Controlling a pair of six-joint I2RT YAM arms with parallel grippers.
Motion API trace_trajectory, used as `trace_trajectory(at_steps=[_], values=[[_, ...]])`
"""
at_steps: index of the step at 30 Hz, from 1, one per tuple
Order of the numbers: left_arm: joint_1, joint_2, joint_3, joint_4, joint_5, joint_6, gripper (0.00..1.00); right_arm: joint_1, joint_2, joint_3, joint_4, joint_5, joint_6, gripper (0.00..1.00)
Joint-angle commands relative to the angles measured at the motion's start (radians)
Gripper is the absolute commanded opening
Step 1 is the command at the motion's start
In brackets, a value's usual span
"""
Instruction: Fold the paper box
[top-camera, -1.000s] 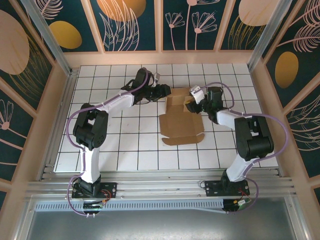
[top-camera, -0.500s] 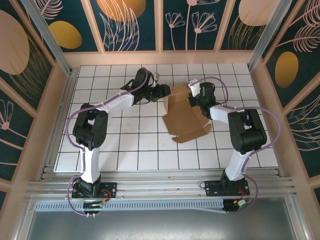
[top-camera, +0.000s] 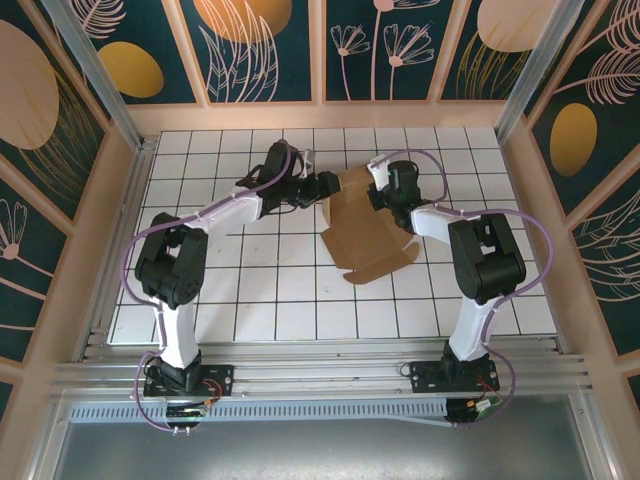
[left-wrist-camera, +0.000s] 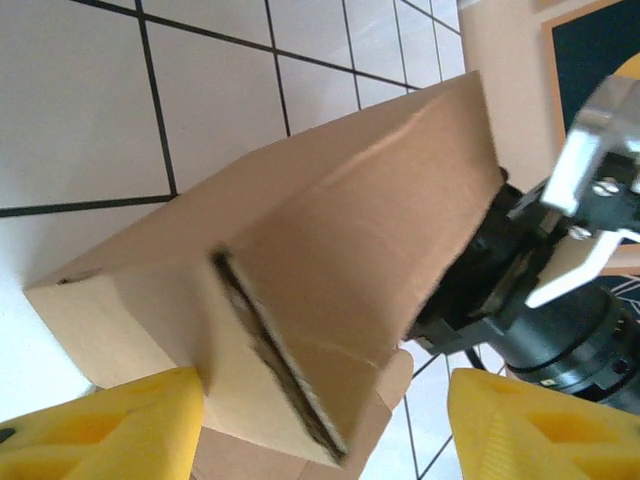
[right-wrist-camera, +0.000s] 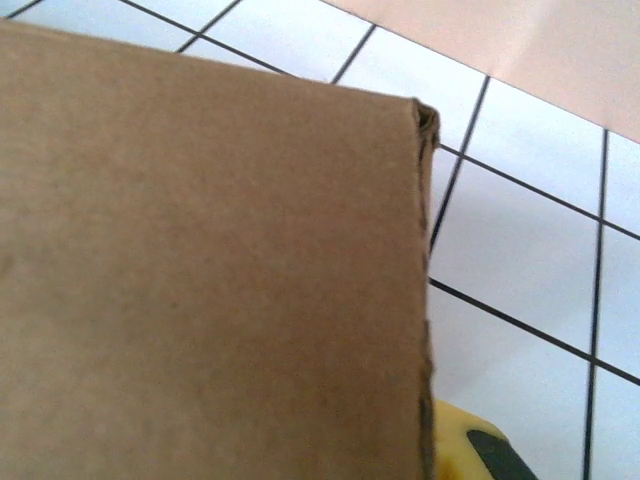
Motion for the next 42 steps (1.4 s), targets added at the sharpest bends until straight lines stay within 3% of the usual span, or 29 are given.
trace_trajectory(at_steps=[1, 6, 9, 12, 14, 17, 19, 22, 26, 32, 38, 40, 42], values=[[-0.007, -0.121, -0.011, 0.068, -0.053, 0.013, 0.69, 0.022, 0.007, -0.007, -0.113, -0.05, -0.076, 0.06], [-0.006, -0.316, -0.117, 0.137, -0.098, 0.104, 0.76, 0.02, -0.098, 0.012, -0.229, -0.081, -0.273, 0.0], [-0.007, -0.487, -0.2, 0.172, -0.146, 0.208, 0.84, 0.02, -0.184, 0.045, -0.367, -0.035, -0.449, 0.0], [-0.005, -0.664, -0.27, 0.14, -0.241, 0.349, 0.93, 0.037, -0.276, 0.085, -0.505, 0.072, -0.656, 0.0], [-0.005, -0.773, -0.325, 0.121, -0.29, 0.436, 0.99, 0.084, -0.324, 0.091, -0.629, 0.192, -0.894, 0.0], [-0.007, -0.913, -0.416, 0.096, -0.294, 0.592, 0.99, 0.143, -0.384, 0.073, -0.743, 0.391, -1.192, 0.0], [-0.007, -0.989, -0.49, 0.087, -0.316, 0.649, 0.99, 0.18, -0.409, 0.103, -0.824, 0.385, -1.29, 0.0], [-0.007, -1.06, -0.586, 0.104, -0.314, 0.712, 0.99, 0.273, -0.395, 0.084, -0.839, 0.356, -1.345, 0.07], [-0.007, -1.095, -0.668, 0.144, -0.293, 0.697, 0.99, 0.369, -0.296, 0.01, -0.756, 0.332, -1.325, 0.12], [-0.006, -1.08, -0.702, 0.16, -0.268, 0.643, 0.99, 0.468, -0.115, 0.039, -0.704, 0.361, -1.067, 0.17], [-0.006, -1.043, -0.718, 0.174, -0.284, 0.602, 0.99, 0.484, -0.123, 0.011, -0.707, 0.345, -0.968, 0.29], [-0.007, -1.018, -0.708, 0.158, -0.285, 0.6, 0.99, 0.484, -0.161, -0.022, -0.676, 0.343, -0.961, 0.38], [-0.007, -0.997, -0.701, 0.159, -0.279, 0.596, 0.99, 0.484, -0.206, -0.053, -0.66, 0.335, -0.959, 0.63]])
